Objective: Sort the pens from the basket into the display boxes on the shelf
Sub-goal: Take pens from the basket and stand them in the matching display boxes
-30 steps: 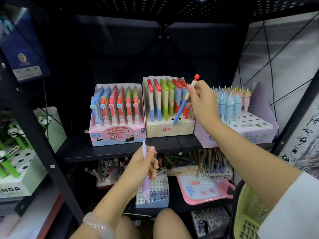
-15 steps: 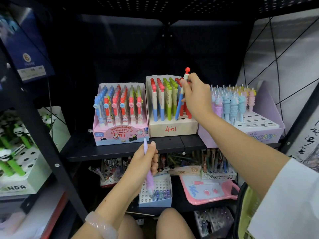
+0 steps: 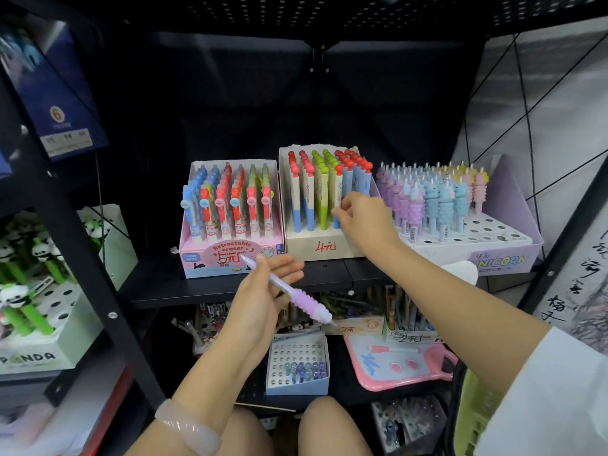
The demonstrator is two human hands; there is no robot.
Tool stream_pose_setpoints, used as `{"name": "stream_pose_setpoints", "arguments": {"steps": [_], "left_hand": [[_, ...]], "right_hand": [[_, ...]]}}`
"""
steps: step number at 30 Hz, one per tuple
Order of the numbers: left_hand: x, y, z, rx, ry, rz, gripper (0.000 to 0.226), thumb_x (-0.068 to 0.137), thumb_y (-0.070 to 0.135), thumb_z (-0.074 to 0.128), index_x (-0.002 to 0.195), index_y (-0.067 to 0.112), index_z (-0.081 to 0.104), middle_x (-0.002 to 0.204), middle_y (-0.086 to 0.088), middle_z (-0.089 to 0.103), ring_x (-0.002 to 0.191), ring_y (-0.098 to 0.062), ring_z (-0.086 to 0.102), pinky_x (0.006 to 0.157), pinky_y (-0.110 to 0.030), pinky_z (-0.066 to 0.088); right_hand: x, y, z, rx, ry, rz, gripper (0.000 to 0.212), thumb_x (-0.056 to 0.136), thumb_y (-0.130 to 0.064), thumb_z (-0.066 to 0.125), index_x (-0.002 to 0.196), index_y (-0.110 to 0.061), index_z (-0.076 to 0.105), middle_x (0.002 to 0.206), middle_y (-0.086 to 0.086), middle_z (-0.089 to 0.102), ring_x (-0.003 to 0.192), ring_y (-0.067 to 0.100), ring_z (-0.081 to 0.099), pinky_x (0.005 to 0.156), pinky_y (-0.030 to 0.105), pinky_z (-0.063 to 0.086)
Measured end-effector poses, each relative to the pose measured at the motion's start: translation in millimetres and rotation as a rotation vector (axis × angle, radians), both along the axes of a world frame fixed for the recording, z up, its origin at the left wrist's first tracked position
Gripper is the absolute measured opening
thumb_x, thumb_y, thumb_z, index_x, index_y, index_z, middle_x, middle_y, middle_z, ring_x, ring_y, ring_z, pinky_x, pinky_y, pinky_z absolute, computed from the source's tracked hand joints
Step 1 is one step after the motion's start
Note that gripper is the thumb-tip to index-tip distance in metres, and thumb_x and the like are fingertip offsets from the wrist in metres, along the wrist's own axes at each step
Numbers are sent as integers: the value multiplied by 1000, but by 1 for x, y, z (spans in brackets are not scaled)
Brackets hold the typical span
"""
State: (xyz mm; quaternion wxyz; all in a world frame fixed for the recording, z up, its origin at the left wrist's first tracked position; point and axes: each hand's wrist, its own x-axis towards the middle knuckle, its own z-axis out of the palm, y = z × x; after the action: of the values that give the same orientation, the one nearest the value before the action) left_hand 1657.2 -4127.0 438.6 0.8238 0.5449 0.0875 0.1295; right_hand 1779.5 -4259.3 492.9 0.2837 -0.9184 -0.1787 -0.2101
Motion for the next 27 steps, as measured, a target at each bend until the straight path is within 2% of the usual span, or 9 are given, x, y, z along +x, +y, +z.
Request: {"name": "stream_pose_setpoints", "arguments": {"steps": [3, 6, 9, 11, 13, 16, 20, 23, 27], "left_hand": [[7, 0, 7, -272, 22, -92, 52, 98, 46, 22, 102, 12, 61, 100, -5, 68, 98, -15, 61, 89, -36, 46], [13, -9, 13, -554, 60, -200, 53, 98, 48, 22, 110, 12, 59, 107, -9, 66, 100, -21, 61, 86, -38, 46], [20, -32, 12, -614, 94, -252, 57, 98, 49, 19, 120, 10, 54, 114, -16, 63, 101, -26, 60, 82, -36, 47], [23, -48, 11, -596, 106, -285, 58, 98, 49, 19, 117, 8, 55, 107, -16, 66, 99, -24, 60, 82, -38, 47], [24, -62, 10, -500, 112, -339, 56, 97, 50, 24, 108, 9, 60, 97, -13, 71, 94, -22, 63, 80, -38, 47], [24, -78, 10, -239, 129, -374, 38, 97, 41, 37, 108, 12, 58, 107, -12, 67, 100, -21, 62, 83, -35, 48], [23, -91, 10, 371, 34, -229, 9, 95, 24, 48, 99, 28, 55, 108, 4, 63, 101, -5, 58, 84, -21, 45], [25, -97, 8, 652, -24, -214, 20, 94, 24, 50, 114, 30, 50, 113, 15, 56, 99, 7, 51, 79, -9, 38], [30, -105, 1, 775, -71, -257, 38, 94, 23, 50, 132, 30, 43, 134, 11, 45, 121, -1, 41, 98, -21, 32]], "right_hand": [[-27, -17, -8, 167, 146, 279, 21, 93, -10, 53, 110, -19, 60, 86, 5, 67, 75, 12, 61, 69, 22, 53], [-60, -34, -19, 262, 366, 710, 50, 88, -2, 57, 114, -45, 54, 101, -11, 63, 88, 7, 62, 75, 19, 54], [-72, -44, -26, 342, 366, 801, 47, 85, -6, 64, 119, -38, 57, 116, -18, 63, 110, 0, 57, 92, 17, 47], [-75, -50, -23, 487, 346, 729, 30, 84, -11, 67, 106, -32, 67, 105, -11, 69, 100, 1, 62, 84, 16, 49], [-73, -60, -17, 568, 230, 608, 19, 85, -15, 65, 92, -32, 69, 91, -13, 71, 84, -1, 63, 74, 15, 48], [-62, -85, 2, 601, 103, 462, 17, 91, -19, 57, 80, -28, 65, 77, -14, 64, 67, -3, 56, 64, 16, 46], [-39, -125, 34, 690, -69, 215, 17, 96, -18, 47, 80, -15, 52, 72, -8, 59, 61, 4, 58, 59, 24, 53], [-21, -143, 44, 608, -132, 53, 22, 95, -22, 48, 87, -2, 54, 73, 8, 61, 53, 2, 57, 61, 27, 53], [-4, -142, 35, 363, -55, -18, 29, 94, -24, 51, 92, 4, 57, 81, 18, 66, 71, 24, 64, 81, 44, 52]]}}
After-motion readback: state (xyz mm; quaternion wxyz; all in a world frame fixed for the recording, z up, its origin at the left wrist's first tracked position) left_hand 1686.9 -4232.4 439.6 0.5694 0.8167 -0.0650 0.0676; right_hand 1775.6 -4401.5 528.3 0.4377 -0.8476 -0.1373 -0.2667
